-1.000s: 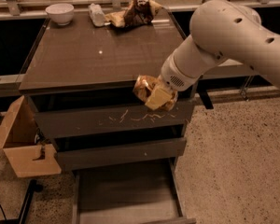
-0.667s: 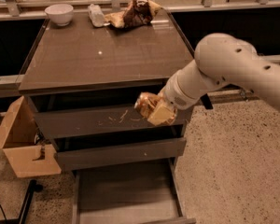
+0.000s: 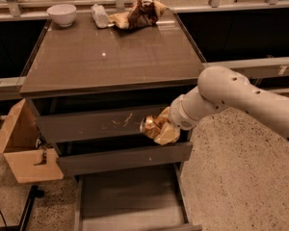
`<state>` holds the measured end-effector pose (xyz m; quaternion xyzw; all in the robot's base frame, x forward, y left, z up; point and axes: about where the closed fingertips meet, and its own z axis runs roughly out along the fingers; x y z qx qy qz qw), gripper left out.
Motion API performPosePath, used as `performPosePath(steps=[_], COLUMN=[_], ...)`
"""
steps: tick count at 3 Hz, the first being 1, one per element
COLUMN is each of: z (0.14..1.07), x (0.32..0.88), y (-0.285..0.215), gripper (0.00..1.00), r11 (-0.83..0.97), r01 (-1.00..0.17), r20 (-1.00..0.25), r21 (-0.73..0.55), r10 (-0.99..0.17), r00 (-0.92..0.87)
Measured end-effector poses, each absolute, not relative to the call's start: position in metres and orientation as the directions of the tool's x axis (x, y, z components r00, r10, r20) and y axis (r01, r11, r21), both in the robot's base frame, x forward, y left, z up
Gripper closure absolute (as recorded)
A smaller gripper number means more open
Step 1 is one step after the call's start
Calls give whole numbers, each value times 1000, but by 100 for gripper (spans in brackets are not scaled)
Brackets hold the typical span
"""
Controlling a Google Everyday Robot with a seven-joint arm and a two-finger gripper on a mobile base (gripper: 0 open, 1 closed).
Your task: Place orange can into bottom drawer
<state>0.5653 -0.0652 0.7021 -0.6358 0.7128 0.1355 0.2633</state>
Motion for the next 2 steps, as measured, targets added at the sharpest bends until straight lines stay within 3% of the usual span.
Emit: performPosePath(steps=[2], z=[665], x=[570], y=[-63], gripper=[100], r11=[91], r01=[-987], r20=[-547], r21=[-131], r10=[-837], r00=[-5])
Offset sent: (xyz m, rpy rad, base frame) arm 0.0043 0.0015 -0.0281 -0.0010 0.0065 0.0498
